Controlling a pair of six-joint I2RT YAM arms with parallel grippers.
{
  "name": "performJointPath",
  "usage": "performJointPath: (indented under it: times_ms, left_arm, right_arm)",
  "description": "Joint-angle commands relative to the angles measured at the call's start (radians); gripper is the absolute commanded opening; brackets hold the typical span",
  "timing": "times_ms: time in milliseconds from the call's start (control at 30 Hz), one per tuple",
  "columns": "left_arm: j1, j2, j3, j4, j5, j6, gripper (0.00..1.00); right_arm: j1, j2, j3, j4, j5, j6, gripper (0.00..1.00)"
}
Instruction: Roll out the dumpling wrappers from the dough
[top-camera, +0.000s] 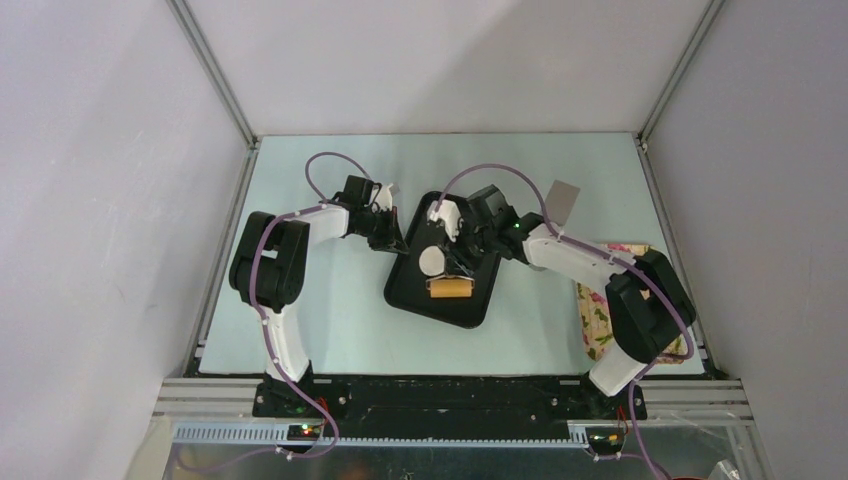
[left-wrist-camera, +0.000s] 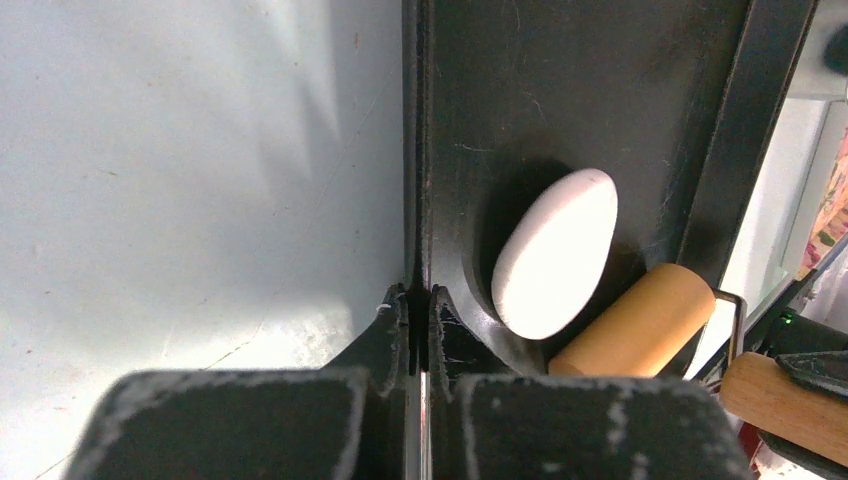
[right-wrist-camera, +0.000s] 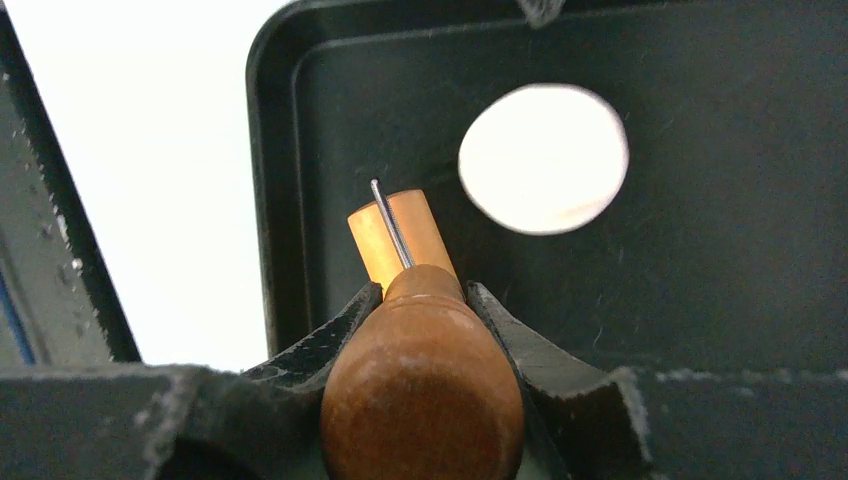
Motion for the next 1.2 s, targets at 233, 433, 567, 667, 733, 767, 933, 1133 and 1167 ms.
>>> performJointPath:
  times_ms: [233, 433, 567, 667, 733, 767, 933, 1133, 1167]
  left_arm:
    - [0.003, 0.040, -0.025, -0.098, -0.035, 0.016, 0.00]
    - [0.003, 0.039, -0.027, -0.099, -0.039, 0.016, 0.00]
    - [0.002, 0.037, -0.027, -0.099, -0.039, 0.017, 0.00]
    - [0.003, 0.036, -0.027, -0.098, -0.038, 0.018, 0.00]
    - [0.002, 0.035, -0.027, -0.099, -0.037, 0.018, 0.00]
    - [0.003, 0.035, -0.027, -0.099, -0.038, 0.018, 0.00]
    - [0.003, 0.037, -0.027, -0.099, -0.036, 0.018, 0.00]
    - [0.006, 0.037, -0.027, -0.099, -0.036, 0.016, 0.00]
    - [0.005, 0.037, -0.027, -0.099, -0.035, 0.016, 0.00]
  right_arm:
    - [-0.045, -0.287, 0.040, 0.033, 0.042, 0.180, 0.00]
    - [-0.028, -0.115, 0.137, 0.128, 0.198, 0.469, 0.00]
    - [-0.028, 0.033, 0.264, 0.066, 0.203, 0.670, 0.00]
    - [-0.038, 0.104, 0.358, 0.008, 0.199, 0.774, 0.00]
    - [-0.046, 0.146, 0.392, -0.018, 0.200, 0.810, 0.00]
    - [-0.047, 0.173, 0.404, -0.030, 0.205, 0.824, 0.00]
    - [-0.065, 0.256, 0.453, -0.108, 0.266, 0.855, 0.00]
    - [-0.074, 0.271, 0.401, -0.147, 0.397, 0.838, 0.00]
    - [-0.076, 0.271, 0.373, -0.139, 0.404, 0.832, 0.00]
